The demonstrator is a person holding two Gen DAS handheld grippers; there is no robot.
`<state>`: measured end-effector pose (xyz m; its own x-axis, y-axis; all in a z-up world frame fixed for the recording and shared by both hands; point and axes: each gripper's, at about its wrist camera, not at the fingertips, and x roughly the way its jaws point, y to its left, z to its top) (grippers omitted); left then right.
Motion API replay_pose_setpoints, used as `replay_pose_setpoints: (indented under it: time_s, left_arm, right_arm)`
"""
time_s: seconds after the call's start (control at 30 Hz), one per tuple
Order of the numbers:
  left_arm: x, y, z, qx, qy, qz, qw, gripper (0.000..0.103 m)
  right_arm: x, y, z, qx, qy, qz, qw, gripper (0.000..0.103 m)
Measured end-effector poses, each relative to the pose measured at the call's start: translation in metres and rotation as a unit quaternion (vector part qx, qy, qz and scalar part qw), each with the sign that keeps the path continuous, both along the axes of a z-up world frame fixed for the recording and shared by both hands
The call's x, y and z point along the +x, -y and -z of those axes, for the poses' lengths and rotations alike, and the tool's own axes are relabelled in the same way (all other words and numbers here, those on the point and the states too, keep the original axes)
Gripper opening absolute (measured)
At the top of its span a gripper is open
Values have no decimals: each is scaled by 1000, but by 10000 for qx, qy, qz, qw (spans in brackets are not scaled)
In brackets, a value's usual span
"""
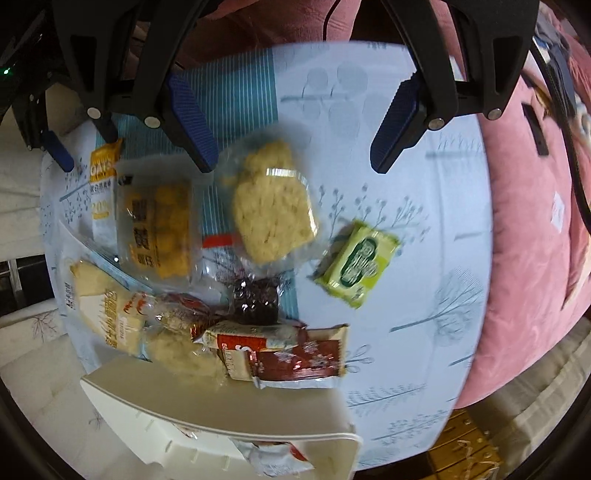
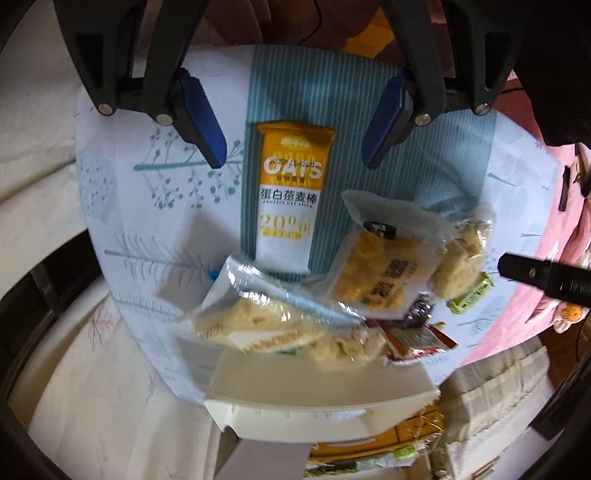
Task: Organize snacks
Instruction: 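Move both tools back toward the remaining snacks, then grasp the cookie bag with the left tool while the right tool grasps the OATS bar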
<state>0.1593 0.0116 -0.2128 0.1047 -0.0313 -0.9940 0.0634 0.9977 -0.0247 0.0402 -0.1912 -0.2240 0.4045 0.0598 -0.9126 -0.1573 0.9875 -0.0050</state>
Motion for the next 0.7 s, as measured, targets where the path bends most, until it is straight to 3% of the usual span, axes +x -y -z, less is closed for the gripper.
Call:
replay_pose_setpoints:
  time_s: [0.13, 0.43, 0.57, 0.7]
  left_arm:
    - [18, 6, 19, 86, -192, 209, 9996, 84]
    - [39, 14, 44, 49, -472, 204, 9987, 84]
    - [41, 15, 51, 1, -521, 144, 9985, 83]
    - [39, 14, 55, -249, -504, 135, 9983, 63]
  right_arm:
    - [6, -3, 13, -74, -121, 264, 9996, 76]
    - [24, -2, 28, -62, -273, 530, 9982, 76]
    - [31, 0, 32, -59, -318, 602, 9977, 69]
    - [34, 5, 36, 53, -398, 669, 9970, 62]
